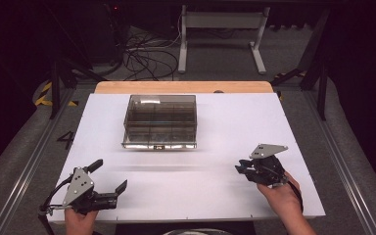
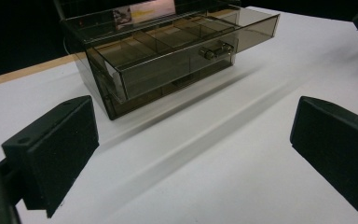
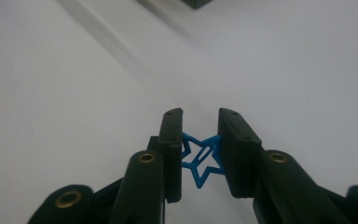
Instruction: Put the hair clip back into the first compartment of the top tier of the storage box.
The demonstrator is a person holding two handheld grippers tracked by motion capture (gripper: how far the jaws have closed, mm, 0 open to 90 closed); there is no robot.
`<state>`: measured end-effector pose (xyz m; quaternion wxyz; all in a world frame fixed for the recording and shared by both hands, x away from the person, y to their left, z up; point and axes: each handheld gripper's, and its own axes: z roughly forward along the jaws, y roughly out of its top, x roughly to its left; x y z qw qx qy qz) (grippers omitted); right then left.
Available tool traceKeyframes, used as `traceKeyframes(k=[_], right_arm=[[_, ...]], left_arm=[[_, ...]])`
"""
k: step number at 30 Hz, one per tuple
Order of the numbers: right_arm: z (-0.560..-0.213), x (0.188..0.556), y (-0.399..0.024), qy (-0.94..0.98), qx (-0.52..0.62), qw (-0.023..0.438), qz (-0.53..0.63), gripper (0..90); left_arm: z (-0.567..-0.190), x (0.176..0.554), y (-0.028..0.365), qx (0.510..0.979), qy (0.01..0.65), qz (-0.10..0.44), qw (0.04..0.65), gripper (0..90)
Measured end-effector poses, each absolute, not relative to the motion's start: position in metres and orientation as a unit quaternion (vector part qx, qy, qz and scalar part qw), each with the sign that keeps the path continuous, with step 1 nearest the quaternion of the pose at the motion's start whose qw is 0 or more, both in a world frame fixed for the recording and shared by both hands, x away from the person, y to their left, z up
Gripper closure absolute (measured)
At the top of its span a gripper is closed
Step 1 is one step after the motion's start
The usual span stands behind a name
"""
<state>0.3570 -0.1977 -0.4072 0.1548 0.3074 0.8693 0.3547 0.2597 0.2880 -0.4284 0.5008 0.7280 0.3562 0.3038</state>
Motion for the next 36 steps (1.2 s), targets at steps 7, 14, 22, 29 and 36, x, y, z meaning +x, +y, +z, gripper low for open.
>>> traceKeyframes(k=[7, 14, 22, 29, 36], right_arm=[[-0.405, 0.358, -0.196, 0.867, 0.302, 0.155, 0.365, 72.1], [-0.401, 0.358, -0.195, 0.864, 0.297, 0.159, 0.374, 72.1], [-0.392, 0.361, -0.190, 0.864, 0.286, 0.163, 0.381, 72.1], [-0.381, 0.366, -0.181, 0.864, 0.272, 0.166, 0.389, 72.1], [-0.369, 0.373, -0.172, 0.863, 0.260, 0.167, 0.400, 72.1]], left_arm=[[-0.428, 0.260, 0.288, 0.728, 0.357, 0.303, 0.501, 1.8], [-0.428, 0.260, 0.288, 0.728, 0.357, 0.303, 0.501, 1.8], [-0.428, 0.260, 0.288, 0.728, 0.356, 0.304, 0.500, 1.8], [-0.428, 0.260, 0.288, 0.729, 0.357, 0.303, 0.500, 1.8], [-0.428, 0.260, 0.289, 0.728, 0.357, 0.303, 0.501, 1.8]])
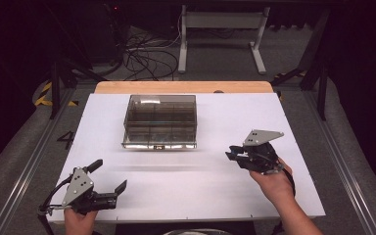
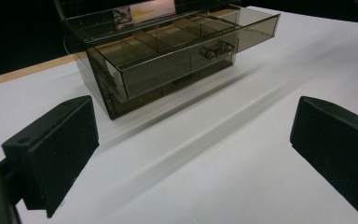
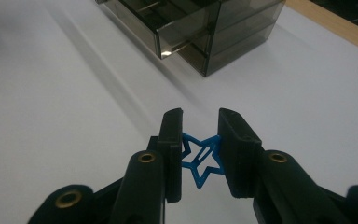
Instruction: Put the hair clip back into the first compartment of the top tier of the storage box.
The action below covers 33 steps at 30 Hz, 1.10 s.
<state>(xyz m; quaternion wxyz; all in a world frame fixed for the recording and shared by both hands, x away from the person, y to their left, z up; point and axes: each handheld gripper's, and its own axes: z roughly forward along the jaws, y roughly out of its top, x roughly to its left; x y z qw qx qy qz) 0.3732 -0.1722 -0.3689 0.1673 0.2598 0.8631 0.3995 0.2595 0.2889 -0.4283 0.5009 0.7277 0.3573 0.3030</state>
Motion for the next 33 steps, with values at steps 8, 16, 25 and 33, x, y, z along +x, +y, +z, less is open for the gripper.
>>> traceKeyframes(k=[8, 16, 25, 33], right_arm=[[-0.356, 0.380, -0.162, 0.862, 0.247, 0.171, 0.408, 72.1], [-0.350, 0.384, -0.154, 0.861, 0.242, 0.169, 0.415, 72.1], [-0.343, 0.388, -0.144, 0.860, 0.231, 0.170, 0.422, 72.1], [-0.339, 0.391, -0.133, 0.859, 0.221, 0.168, 0.431, 72.1]], left_arm=[[-0.428, 0.260, 0.289, 0.727, 0.358, 0.302, 0.502, 1.8], [-0.428, 0.260, 0.289, 0.727, 0.358, 0.301, 0.502, 1.8], [-0.428, 0.260, 0.289, 0.727, 0.358, 0.301, 0.502, 1.8], [-0.428, 0.260, 0.290, 0.727, 0.358, 0.302, 0.502, 1.9]])
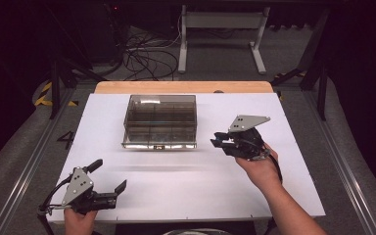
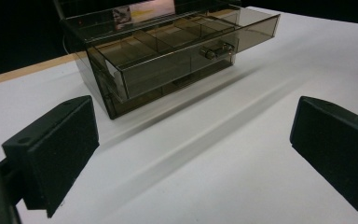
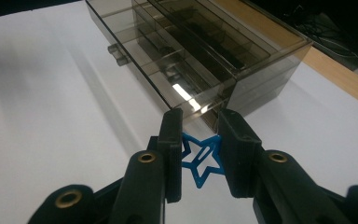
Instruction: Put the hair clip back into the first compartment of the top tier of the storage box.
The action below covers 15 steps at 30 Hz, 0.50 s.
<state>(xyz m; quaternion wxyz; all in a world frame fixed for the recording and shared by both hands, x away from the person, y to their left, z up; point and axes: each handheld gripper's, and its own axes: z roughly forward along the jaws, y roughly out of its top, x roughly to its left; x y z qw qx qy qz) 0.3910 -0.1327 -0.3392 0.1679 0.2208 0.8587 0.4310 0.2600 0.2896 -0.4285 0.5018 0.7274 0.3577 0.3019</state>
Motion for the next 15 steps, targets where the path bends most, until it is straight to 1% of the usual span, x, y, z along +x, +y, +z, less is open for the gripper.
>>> traceKeyframes(k=[15], right_arm=[[-0.330, 0.403, -0.095, 0.859, 0.190, 0.151, 0.451, 72.1]], left_arm=[[-0.429, 0.258, 0.291, 0.729, 0.358, 0.302, 0.499, 1.8]])
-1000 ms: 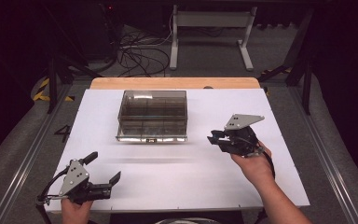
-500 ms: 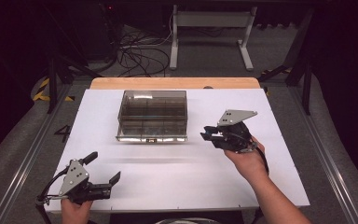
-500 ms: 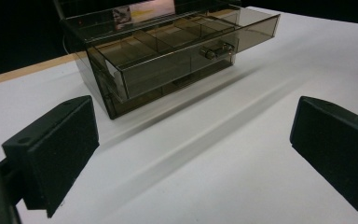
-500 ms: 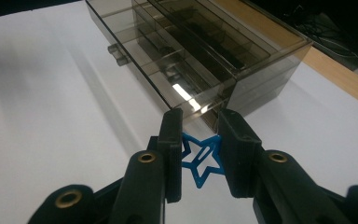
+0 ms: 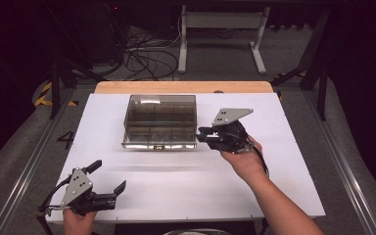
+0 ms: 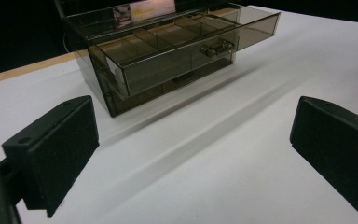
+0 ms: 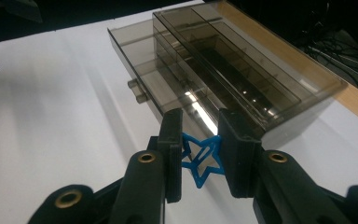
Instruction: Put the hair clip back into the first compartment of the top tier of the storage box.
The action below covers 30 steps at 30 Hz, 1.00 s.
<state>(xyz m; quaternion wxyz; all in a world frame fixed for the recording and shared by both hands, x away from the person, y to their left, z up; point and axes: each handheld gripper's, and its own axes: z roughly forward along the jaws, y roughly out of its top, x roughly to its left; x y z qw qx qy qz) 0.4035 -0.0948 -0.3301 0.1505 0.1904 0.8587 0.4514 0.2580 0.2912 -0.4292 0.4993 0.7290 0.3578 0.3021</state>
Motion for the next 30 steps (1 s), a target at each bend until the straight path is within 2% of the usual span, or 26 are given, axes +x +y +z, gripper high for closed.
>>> traceKeyframes(k=[30], right_arm=[[-0.331, 0.430, -0.031, 0.843, 0.164, 0.111, 0.500, 72.0]], left_arm=[[-0.429, 0.258, 0.292, 0.729, 0.356, 0.301, 0.502, 1.9]])
